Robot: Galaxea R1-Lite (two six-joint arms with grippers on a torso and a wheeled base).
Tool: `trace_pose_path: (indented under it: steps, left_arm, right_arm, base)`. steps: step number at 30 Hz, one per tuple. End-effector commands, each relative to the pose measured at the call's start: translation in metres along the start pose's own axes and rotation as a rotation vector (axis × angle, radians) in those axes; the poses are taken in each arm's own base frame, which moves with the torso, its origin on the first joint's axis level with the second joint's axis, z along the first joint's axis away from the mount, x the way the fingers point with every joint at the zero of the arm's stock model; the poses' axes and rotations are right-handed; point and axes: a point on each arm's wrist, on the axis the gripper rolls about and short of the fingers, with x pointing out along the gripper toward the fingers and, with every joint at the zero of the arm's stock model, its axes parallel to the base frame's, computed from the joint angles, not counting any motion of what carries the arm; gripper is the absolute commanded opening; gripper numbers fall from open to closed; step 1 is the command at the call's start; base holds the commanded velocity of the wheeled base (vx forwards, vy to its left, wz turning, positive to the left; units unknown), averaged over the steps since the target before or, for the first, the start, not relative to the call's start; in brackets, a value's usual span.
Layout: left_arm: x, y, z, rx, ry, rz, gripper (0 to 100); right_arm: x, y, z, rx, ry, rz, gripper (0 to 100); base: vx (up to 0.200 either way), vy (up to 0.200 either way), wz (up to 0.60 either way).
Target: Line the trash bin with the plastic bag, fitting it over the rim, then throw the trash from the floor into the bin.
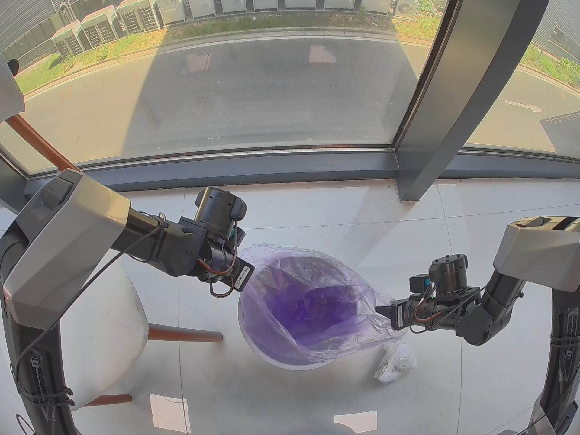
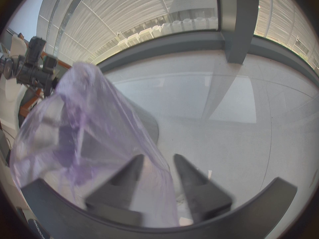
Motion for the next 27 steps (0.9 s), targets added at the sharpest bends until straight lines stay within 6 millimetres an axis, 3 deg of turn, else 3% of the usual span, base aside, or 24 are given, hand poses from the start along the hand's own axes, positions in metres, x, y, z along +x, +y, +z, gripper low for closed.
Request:
trace_pose_path:
  steps: [1,5,10,11,16,21,27]
  left_arm:
    - [-0.003,0.001,0.003,-0.009,-0.014,0.000,0]
    - [-0.003,0.003,0.003,-0.015,-0.014,0.002,0]
    - [-0.005,0.004,0.001,-0.017,-0.010,0.003,0]
    - [-0.007,0.004,0.002,-0.018,-0.014,0.003,100]
    - [-0.015,0.006,0.005,-0.108,-0.030,0.002,100]
    - [-0.028,0.010,0.008,-0.145,-0.055,0.004,100]
    - [-0.066,0.017,0.024,-0.277,-0.154,-0.034,100]
  right_arm:
    - [-0.022,-0.003,0.015,0.060,-0.086,0.001,100]
    - [-0.052,0.004,0.028,0.190,-0.133,0.070,100]
    - [-0.067,0.006,0.034,0.279,-0.163,0.092,100]
    - [-0.070,0.006,0.036,0.284,-0.176,0.091,100]
    - [-0.092,0.001,0.050,0.308,-0.238,0.105,100]
    - [-0.100,-0.008,0.044,0.342,-0.220,0.123,100]
    - [-0.109,-0.004,0.048,0.390,-0.241,0.154,100]
  base:
    - [0.000,0.000,0.00]
    - [0.000,0.000,0.00]
    - [0.000,0.000,0.00]
    - [0.000,0.000,0.00]
    - [0.000,0.000,0.00]
    - [0.000,0.000,0.00]
    - [0.000,0.000,0.00]
